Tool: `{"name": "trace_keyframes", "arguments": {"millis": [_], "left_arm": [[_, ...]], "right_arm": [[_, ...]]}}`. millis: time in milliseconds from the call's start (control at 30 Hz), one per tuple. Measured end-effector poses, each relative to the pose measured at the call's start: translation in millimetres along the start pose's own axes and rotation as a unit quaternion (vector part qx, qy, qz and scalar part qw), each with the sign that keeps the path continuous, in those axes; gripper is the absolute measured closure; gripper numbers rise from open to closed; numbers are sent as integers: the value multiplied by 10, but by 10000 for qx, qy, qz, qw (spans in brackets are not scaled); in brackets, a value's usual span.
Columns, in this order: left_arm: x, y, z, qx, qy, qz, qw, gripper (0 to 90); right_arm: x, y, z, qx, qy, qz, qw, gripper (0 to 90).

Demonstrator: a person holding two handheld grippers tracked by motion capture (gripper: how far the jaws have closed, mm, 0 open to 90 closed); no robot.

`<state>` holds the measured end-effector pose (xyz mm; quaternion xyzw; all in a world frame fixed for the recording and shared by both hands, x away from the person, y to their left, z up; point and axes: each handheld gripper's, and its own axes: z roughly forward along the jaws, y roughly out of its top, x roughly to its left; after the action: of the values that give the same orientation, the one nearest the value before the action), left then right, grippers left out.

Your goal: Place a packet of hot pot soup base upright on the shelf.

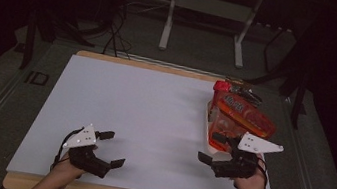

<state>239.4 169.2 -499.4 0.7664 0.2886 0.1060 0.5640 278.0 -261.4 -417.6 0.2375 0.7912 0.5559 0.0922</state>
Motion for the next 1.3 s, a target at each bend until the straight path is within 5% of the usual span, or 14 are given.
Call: {"name": "trace_keyframes", "arguments": {"millis": [400, 833, 1300], "left_arm": [[-40, 4, -10, 5, -41, 77, 10000, 22], [-72, 7, -8, 12, -78, 136, 9999, 22], [-87, -26, 17, 48, -147, 165, 9997, 22]], "right_arm": [[10, -264, 86, 178, 74, -8, 9998, 135], [25, -421, -31, 159, -30, -30, 9999, 137], [-31, -437, -61, 31, -138, -304, 9994, 137]]}}
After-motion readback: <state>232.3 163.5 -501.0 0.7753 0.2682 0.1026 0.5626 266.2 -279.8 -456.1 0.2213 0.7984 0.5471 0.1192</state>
